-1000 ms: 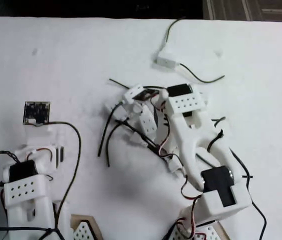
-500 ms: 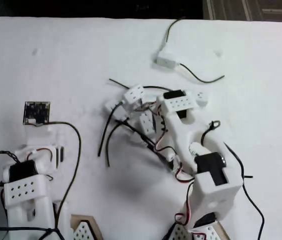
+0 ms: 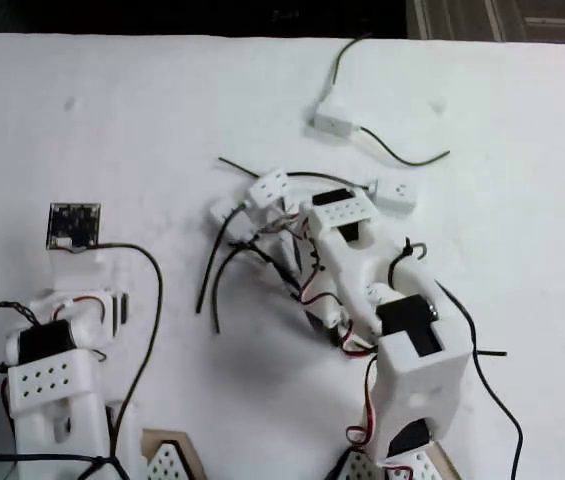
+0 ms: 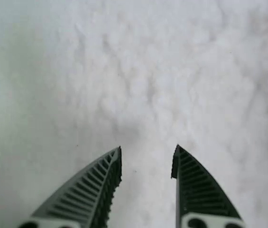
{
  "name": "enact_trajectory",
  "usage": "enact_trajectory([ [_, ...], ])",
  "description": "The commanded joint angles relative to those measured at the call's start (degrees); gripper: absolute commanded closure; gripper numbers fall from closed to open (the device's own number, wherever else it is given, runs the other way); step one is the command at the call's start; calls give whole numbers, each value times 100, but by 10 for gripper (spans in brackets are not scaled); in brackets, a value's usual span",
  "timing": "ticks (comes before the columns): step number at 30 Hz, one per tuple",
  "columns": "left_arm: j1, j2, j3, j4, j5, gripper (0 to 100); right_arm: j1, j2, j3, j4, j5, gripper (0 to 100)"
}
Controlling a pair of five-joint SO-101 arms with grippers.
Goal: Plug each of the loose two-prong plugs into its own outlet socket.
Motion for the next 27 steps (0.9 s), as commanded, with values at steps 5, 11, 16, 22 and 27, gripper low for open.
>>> enact_trajectory([
  [5, -40, -119, -35, -70, -53, 815, -400, -734, -35, 312, -360, 982],
  [11, -31, -119, -35, -70, -53, 815, -259, -2079, -9, 936, -360, 982],
  [16, -13, -119, -44, -70, -53, 815, 145, -3248, -9, 1095, -360, 982],
  [22, -4, -127, -264, -44, -26, 815, 989, -4382, 0, 1068, -782, 982],
  [27, 48, -127, -897, -26, -18, 815, 1218, -5182, 668, 321, -1530, 982],
])
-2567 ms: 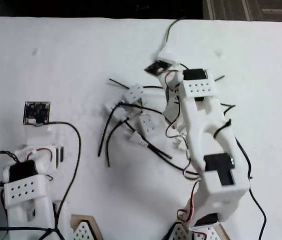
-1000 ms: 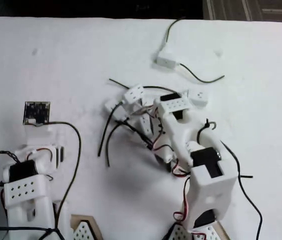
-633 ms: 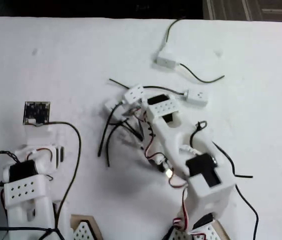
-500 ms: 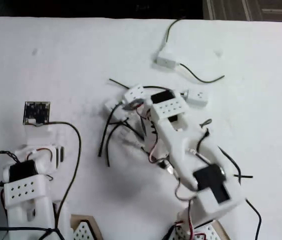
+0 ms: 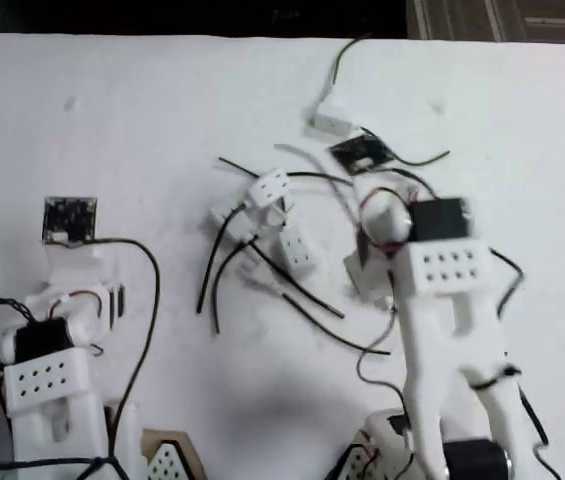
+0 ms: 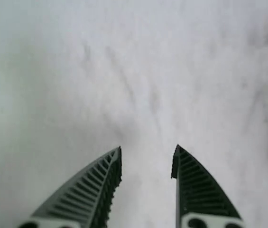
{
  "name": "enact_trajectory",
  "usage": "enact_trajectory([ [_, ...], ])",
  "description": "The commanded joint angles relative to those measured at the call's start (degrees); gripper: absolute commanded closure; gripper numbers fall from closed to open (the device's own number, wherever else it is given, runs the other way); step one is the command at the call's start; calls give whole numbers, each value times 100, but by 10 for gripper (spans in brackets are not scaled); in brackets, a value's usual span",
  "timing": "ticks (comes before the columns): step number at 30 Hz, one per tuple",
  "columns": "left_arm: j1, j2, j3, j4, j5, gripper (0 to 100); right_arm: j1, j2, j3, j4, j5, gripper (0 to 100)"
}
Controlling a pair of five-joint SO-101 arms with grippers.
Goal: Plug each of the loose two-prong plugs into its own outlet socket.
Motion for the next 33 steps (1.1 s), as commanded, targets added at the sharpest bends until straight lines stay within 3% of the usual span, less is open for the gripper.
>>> enact_trajectory([
  [1, 127, -101, -809, -18, -44, 815, 48, -708, 615, -708, -519, 982],
  [10, 1604, 382, -2127, 519, -536, 814, 136, -2070, 2708, -2703, -1380, 982],
  [17, 2273, 3187, -4202, 730, -949, 718, 681, -2369, 3156, -3301, -1741, 982],
  [23, 2738, 5429, -6119, 721, -976, 713, 963, -2369, 3235, -3521, -1749, 982],
  [33, 3512, 8031, -8791, 703, -976, 714, 998, -2369, 3253, -3503, -1749, 982],
])
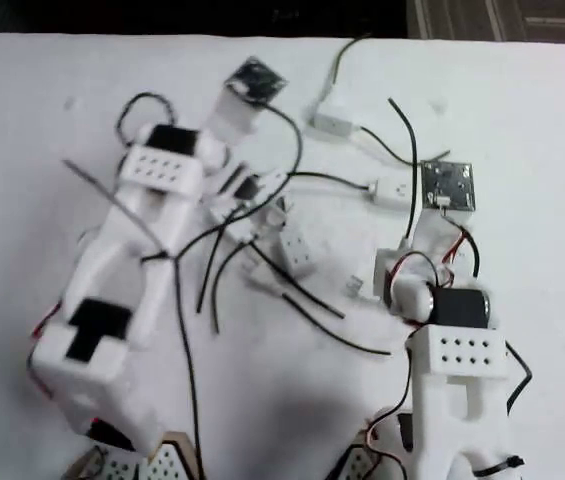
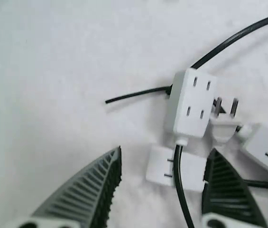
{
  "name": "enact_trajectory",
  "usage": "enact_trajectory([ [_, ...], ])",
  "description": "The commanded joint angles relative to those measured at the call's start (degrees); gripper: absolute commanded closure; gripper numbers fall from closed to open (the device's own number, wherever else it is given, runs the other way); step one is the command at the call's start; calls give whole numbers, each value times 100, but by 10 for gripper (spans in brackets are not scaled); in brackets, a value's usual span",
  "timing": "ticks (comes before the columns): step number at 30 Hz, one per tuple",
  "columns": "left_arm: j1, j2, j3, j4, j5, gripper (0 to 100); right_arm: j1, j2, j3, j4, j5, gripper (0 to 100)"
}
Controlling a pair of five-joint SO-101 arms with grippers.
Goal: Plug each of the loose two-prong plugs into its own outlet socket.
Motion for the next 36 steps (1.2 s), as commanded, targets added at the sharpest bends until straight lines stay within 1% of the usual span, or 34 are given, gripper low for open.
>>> enact_trajectory([
  [1, 312, 963, -1345, 0, -44, 714, 57, -127, 18, -92, -35, 982],
  [6, 418, 2088, -2479, 9, -35, 716, 57, -127, 79, -101, -35, 982],
  [9, 418, 2615, -2945, 44, -53, 717, 48, -127, 79, -101, -35, 982],
  [15, 418, 3125, -3182, 62, -62, 717, 31, -127, 79, -101, -26, 982],
  [19, 409, 3178, -3218, 316, -79, 718, 31, -127, 79, -101, -26, 982],
  [21, 374, 3125, -3226, 378, -79, 746, 31, -127, 79, -101, -26, 982],
  [25, 382, 2967, -3270, 431, -158, 888, 40, -127, 79, -101, -26, 982],
  [30, 576, 2651, -3323, 1248, -431, 980, 48, -127, 88, -101, -26, 982],
  [36, 708, 1604, -3270, 2435, -396, 978, 48, -127, 88, -92, -26, 982],
])
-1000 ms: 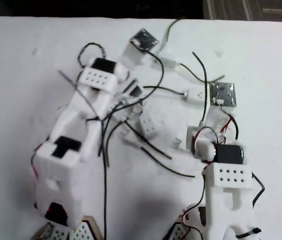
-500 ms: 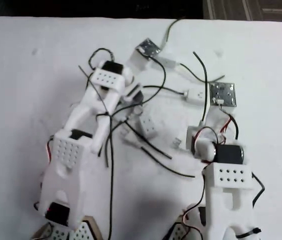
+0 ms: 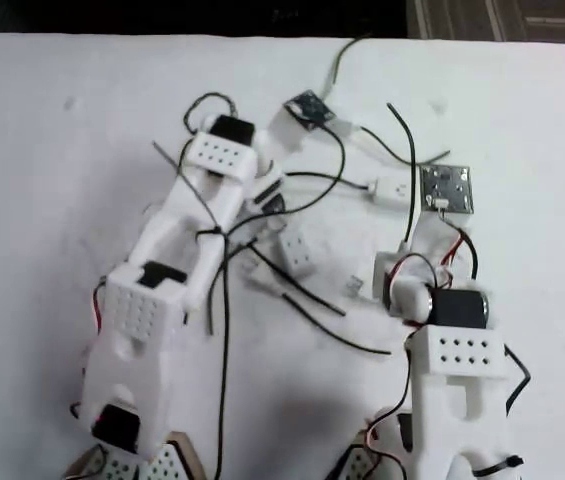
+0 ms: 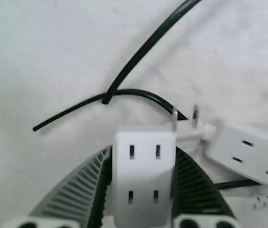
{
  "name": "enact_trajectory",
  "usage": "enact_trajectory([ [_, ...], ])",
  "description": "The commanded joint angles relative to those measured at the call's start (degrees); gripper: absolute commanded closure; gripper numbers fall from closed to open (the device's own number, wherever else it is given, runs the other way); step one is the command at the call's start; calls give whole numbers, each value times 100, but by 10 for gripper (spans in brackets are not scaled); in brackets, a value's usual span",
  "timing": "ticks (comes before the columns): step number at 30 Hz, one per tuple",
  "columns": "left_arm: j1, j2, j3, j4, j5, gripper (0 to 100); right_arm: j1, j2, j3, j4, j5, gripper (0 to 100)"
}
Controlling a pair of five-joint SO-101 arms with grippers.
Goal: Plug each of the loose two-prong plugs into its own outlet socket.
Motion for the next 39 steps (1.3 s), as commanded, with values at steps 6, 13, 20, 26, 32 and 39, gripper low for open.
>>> enact_trajectory([
  [6, 233, -2000, -202, 1908, -18, 978, 48, -127, -18, -75, -26, 982],
  [13, 321, -2782, 1257, 2127, 580, 978, 57, -127, -18, -66, -26, 982],
  [20, 462, -5015, 4853, 545, 1231, 978, 57, -154, 44, -66, -18, 982],
  [26, 444, -6923, 7727, -1222, 1284, 977, 31, -127, 44, -66, -18, 982],
  [32, 418, -6976, 8747, -2004, 1284, 976, 31, -127, 53, -66, -26, 982],
  [39, 708, -6800, 9231, -2760, 1538, 818, 22, -127, 53, -66, -26, 982],
])
